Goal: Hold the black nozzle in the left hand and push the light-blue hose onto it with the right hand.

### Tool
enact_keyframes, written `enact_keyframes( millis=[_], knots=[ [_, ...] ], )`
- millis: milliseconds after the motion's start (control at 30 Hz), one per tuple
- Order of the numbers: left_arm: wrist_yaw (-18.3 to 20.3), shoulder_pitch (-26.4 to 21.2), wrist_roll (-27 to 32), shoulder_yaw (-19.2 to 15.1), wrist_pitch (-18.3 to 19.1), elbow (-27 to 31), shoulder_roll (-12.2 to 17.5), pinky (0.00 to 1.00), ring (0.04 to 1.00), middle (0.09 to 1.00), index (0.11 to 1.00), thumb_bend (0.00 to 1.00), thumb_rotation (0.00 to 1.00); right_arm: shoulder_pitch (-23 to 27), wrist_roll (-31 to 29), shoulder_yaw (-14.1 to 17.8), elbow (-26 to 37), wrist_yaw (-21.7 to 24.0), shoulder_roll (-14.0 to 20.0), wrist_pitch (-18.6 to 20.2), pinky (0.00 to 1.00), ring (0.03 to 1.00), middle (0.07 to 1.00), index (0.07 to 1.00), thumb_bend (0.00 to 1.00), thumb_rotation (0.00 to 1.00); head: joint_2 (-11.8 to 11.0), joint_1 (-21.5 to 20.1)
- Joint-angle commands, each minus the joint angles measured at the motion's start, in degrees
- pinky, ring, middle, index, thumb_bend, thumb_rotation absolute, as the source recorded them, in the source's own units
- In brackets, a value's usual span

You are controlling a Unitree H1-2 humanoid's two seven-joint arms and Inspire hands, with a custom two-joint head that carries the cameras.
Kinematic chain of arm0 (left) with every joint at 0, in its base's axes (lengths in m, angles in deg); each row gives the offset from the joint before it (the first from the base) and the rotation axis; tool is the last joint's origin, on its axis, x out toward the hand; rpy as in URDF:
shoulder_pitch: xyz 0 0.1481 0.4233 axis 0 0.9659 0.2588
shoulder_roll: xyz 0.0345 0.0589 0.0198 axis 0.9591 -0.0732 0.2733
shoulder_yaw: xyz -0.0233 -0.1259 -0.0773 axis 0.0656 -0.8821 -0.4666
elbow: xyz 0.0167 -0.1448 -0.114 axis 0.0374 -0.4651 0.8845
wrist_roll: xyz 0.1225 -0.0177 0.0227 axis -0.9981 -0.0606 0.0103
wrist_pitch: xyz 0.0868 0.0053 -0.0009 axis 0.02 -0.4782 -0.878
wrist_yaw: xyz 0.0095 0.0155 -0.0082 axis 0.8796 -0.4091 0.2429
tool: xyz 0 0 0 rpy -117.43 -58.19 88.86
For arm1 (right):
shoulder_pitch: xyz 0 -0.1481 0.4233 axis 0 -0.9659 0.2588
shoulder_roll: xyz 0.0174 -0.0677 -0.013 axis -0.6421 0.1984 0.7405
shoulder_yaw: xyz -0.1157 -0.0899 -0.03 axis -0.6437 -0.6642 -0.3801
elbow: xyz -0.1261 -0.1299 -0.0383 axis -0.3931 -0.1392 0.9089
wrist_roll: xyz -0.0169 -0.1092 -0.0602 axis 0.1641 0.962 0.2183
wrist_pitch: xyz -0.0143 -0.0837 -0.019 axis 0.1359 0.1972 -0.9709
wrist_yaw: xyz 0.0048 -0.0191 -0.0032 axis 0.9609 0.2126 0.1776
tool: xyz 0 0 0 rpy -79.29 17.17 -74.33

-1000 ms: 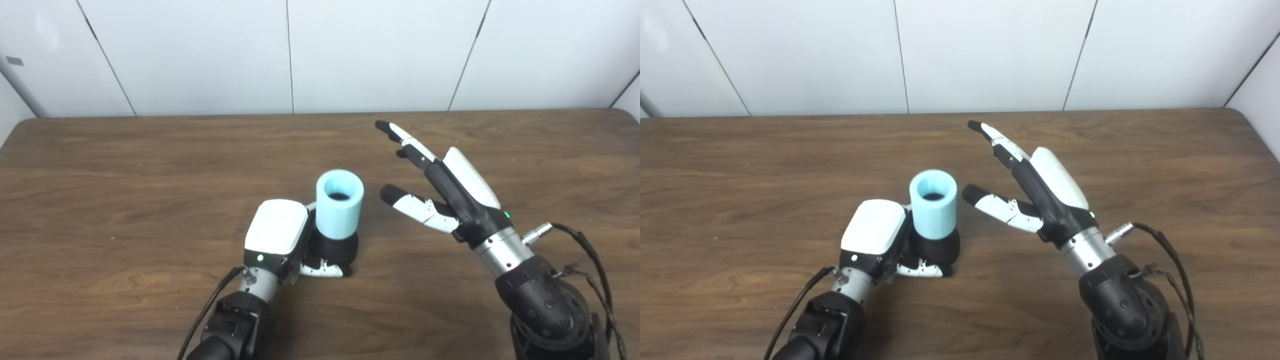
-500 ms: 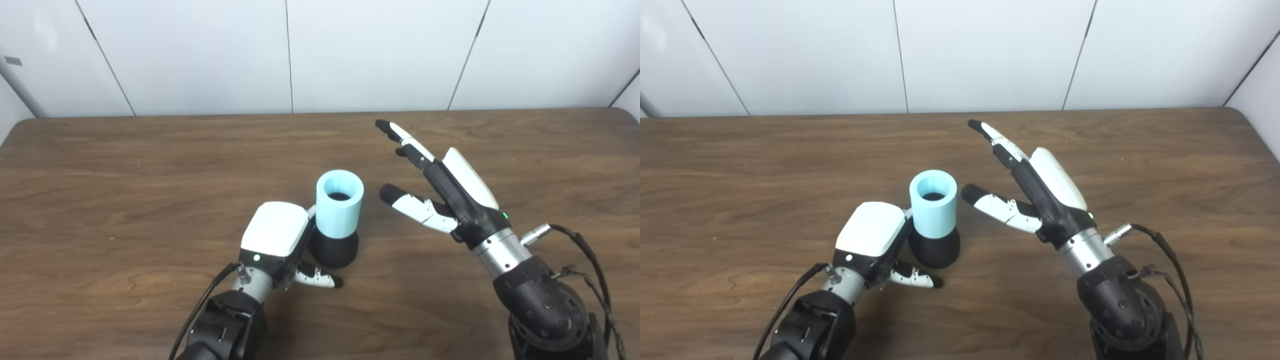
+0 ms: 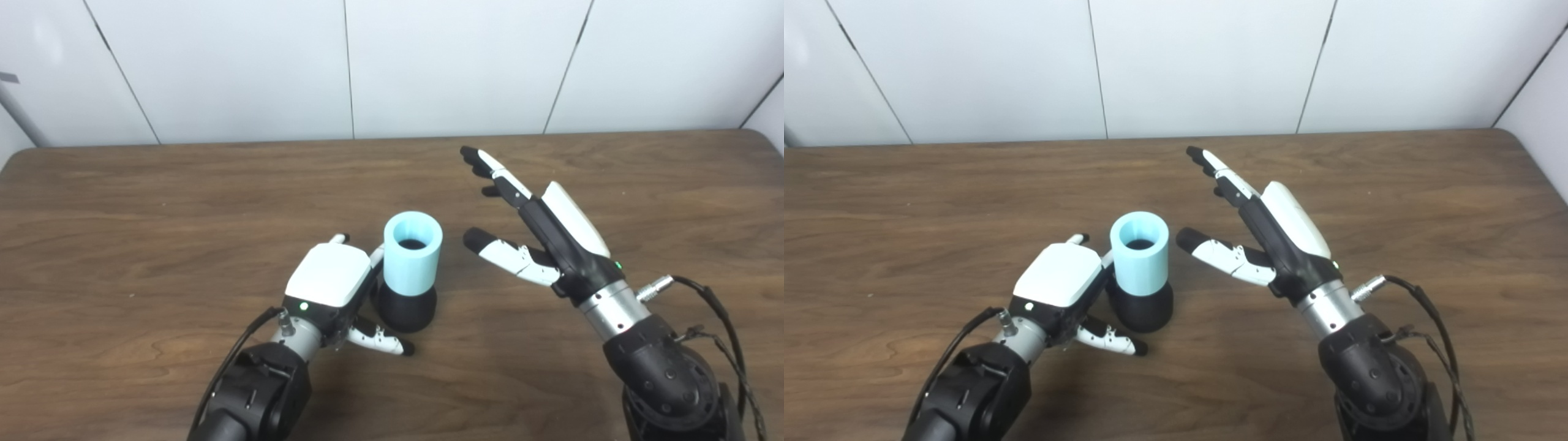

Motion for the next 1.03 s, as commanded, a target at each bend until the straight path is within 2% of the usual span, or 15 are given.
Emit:
enact_keyframes(
  millis=[0, 233, 400, 533, 600, 667, 733, 833, 900, 1000],
  knots=[
    [-0.2, 0.1, -0.4, -2.6, 0.3, -0.2, 1.7, 1.0, 0.999, 0.998, 0.993, 1.0, 0.49, 1.0, -0.4, 0.1, 0.6, -1.1, 0.6, -0.3, 0.83, 0.921, 0.94, 0.958, 0.56, 0.96, 0.0, 0.0],
    [-2.8, 0.9, 4.3, -7.5, -1.6, 0.9, 2.9, 1.0, 1.0, 1.0, 1.0, 1.0, 0.49, 0.6, -0.8, 0.0, 0.3, -1.6, 0.9, 0.0, 0.82, 0.916, 0.941, 0.952, 0.56, 0.95, -0.1, -0.2],
    [-3.3, 0.4, 20.3, -14.1, -2.9, 1.2, 4.5, 0.93, 0.966, 0.982, 1.0, 1.0, 0.46, 0.3, -0.8, 0.0, 0.3, -1.8, 1.5, -0.1, 0.81, 0.908, 0.94, 0.953, 0.55, 0.95, -0.2, -0.2],
    [-2.1, -0.4, 29.8, -18.2, -0.9, 1.6, 5.9, 0.83, 0.952, 0.979, 0.996, 1.0, 0.44, 0.1, -0.4, -0.2, 0.4, -1.7, 2.2, 0.1, 0.82, 0.923, 0.944, 0.957, 0.57, 0.94, -0.3, -0.2],
    [-1.7, -0.6, 35.9, -21.0, 1.7, 2.3, 5.9, 0.81, 0.951, 0.981, 0.997, 1.0, 0.41, -0.1, -0.2, -0.2, 0.3, -1.8, 2.3, 0.0, 0.83, 0.927, 0.944, 0.954, 0.57, 0.93, -0.3, -0.1],
    [-2.5, -0.3, 42.2, -24.2, 3.3, 2.4, 5.6, 0.8, 0.928, 0.969, 0.993, 1.0, 0.34, -0.3, -0.2, -0.2, 0.2, -1.8, 2.4, 0.1, 0.82, 0.928, 0.945, 0.954, 0.57, 0.94, -0.3, -0.2],
    [-4.9, 0.4, 49.0, -27.7, 2.1, 1.3, 4.8, 0.81, 0.9, 0.943, 0.982, 0.99, 0.31, -0.5, -0.3, -0.2, -0.1, -1.8, 2.5, 0.2, 0.82, 0.928, 0.946, 0.954, 0.57, 0.93, -0.2, -0.2],
    [-9.3, 2.0, 58.8, -32.9, 1.4, -0.7, 1.6, 0.85, 0.879, 0.908, 0.954, 0.86, 0.21, -1.1, -0.8, 0.0, -1.2, -2.0, 2.8, -0.1, 0.83, 0.93, 0.95, 0.964, 0.56, 0.95, -0.2, -0.2],
    [-11.9, 3.3, 64.0, -35.6, 1.5, -2.0, -0.6, 0.87, 0.879, 0.904, 0.94, 0.76, 0.21, -1.5, -1.5, 0.3, -2.1, -2.6, 2.8, -0.5, 0.84, 0.93, 0.951, 0.965, 0.54, 0.95, -0.2, -0.3],
    [-15.6, 5.2, 67.6, -37.5, -0.3, -4.7, -2.3, 0.84, 0.871, 0.9, 0.927, 0.65, 0.43, -2.4, -2.3, 0.5, -3.5, -3.8, 2.7, -0.7, 0.83, 0.92, 0.951, 0.962, 0.53, 0.96, -0.1, -0.5]
  ],
)
